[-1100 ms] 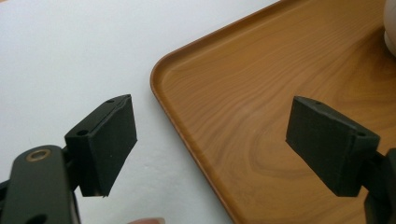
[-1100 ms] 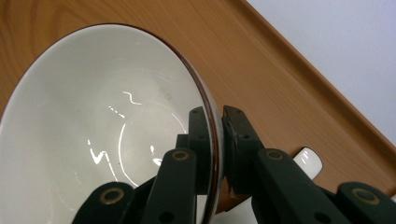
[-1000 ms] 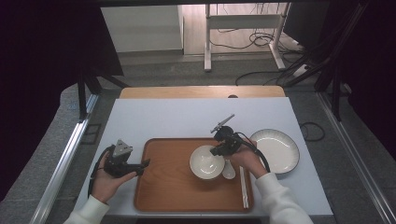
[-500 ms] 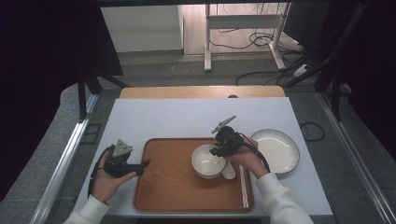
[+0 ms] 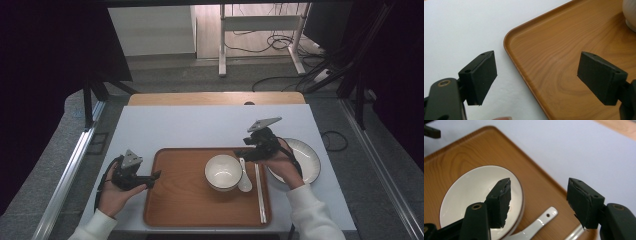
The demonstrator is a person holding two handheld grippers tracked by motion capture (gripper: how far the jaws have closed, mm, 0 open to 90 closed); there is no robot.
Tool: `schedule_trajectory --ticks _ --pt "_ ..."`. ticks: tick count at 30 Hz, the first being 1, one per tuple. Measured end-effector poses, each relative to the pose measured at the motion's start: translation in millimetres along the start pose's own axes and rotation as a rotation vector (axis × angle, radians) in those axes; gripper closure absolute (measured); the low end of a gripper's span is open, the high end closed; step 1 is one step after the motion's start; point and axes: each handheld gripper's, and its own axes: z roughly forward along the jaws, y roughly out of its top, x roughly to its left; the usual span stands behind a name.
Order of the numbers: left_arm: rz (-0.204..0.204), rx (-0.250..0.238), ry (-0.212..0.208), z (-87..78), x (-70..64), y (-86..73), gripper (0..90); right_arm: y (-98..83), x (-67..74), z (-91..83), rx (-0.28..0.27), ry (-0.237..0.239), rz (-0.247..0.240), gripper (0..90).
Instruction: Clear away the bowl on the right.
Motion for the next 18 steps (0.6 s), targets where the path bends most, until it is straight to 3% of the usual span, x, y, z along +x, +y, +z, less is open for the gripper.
schedule_trajectory --ticks 10,18 --pt "-0.010 -0.006 -0.002 -2.0 0.3 0.0 15.5 -15.1 -25.1 -52.4 -0.090 -0.046 0.025 34.8" --pt "-0.014 -0.015 -0.001 -5.4 -0.3 -0.5 15.5 -22.7 -39.4 -77.0 -0.095 -0.112 0.052 34.3"
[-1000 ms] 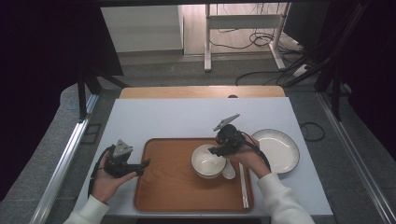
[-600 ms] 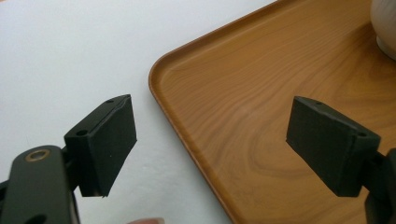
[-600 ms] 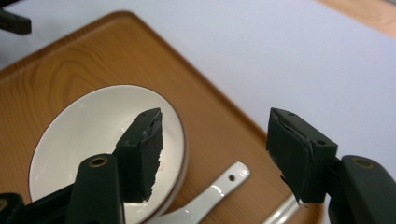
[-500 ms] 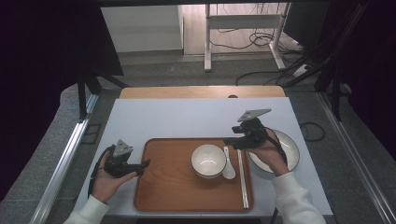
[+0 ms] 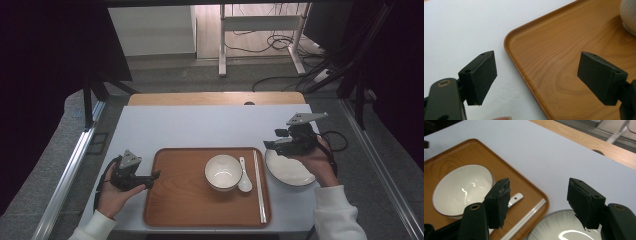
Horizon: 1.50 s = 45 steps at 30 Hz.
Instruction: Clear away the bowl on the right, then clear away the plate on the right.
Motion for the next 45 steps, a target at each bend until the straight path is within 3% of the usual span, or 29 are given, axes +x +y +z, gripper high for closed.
schedule_trajectory --ticks 13,26,31,38,45 --pt "0.001 -0.007 0.002 -3.5 -1.1 0.8 15.4 -7.3 -18.2 -5.8 0.026 -0.049 0.062 34.4" --pt "-0.002 -0.011 0.005 -6.1 -0.6 0.0 15.4 -11.4 -29.0 -10.3 0.041 -0.054 0.068 34.6" --pt "-0.002 -0.013 0.005 -6.2 -0.7 0.0 15.4 -16.5 -37.5 -11.4 0.071 -0.093 0.082 34.9" --pt "0.000 -0.012 0.005 -5.6 -0.3 -0.2 15.5 -29.5 -55.8 -15.3 0.092 -0.116 0.164 35.3" --pt "-0.002 -0.009 0.006 -5.1 0.3 -0.5 15.4 -42.8 -70.8 -14.4 0.121 -0.134 0.211 37.3"
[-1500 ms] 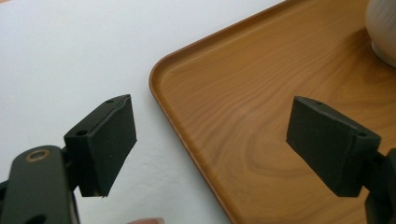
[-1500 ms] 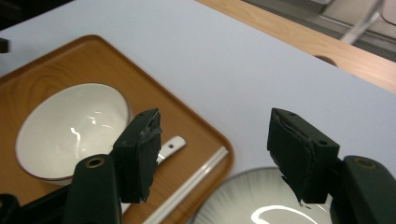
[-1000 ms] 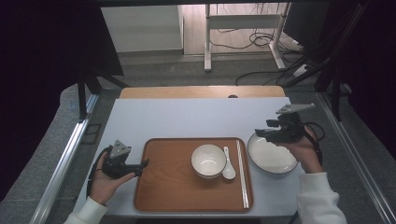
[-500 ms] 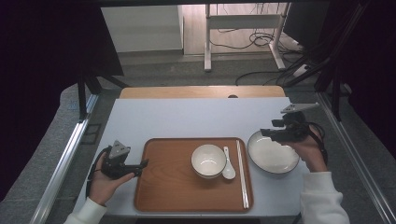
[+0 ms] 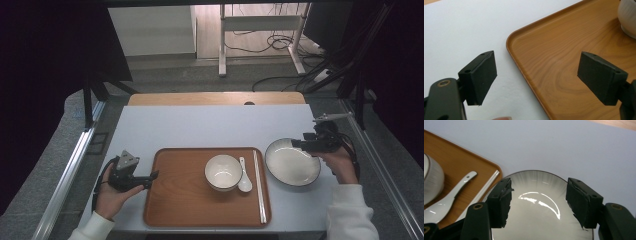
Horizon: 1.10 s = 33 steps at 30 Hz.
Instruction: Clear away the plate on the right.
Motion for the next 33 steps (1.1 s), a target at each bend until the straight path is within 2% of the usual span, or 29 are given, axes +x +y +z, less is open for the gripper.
schedule_trajectory --ticks 15,26,33 --pt "0.003 0.009 0.001 2.6 0.4 -1.0 15.5 -17.6 -24.7 4.6 0.068 -0.064 0.079 37.3" --pt "0.006 0.008 0.002 3.8 0.0 -0.4 15.5 -33.7 -44.9 10.2 0.127 -0.064 0.134 39.1" --pt "0.012 0.012 -0.001 4.5 -0.9 0.0 15.5 -41.9 -53.6 14.3 0.156 -0.047 0.174 40.7"
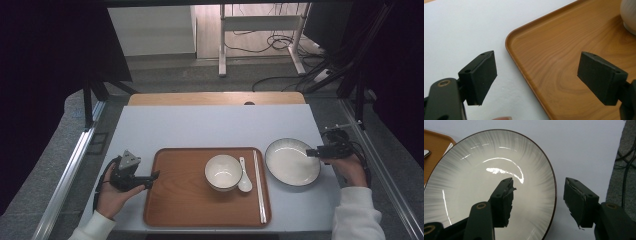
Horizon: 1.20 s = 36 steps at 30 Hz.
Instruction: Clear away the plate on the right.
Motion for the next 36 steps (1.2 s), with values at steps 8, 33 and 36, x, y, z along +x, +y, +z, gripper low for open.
schedule_trajectory --ticks 8,33,36 --pt "0.001 0.002 0.000 1.5 0.1 0.1 15.4 -6.1 -7.3 9.2 0.054 0.011 0.043 44.6" --pt "0.002 0.004 0.006 1.9 0.7 -0.1 15.4 -15.9 -25.7 14.8 0.120 0.145 0.234 79.0" --pt "0.002 0.004 0.007 1.7 1.0 -0.2 15.5 -15.3 -25.6 11.8 0.112 0.147 0.231 80.4"
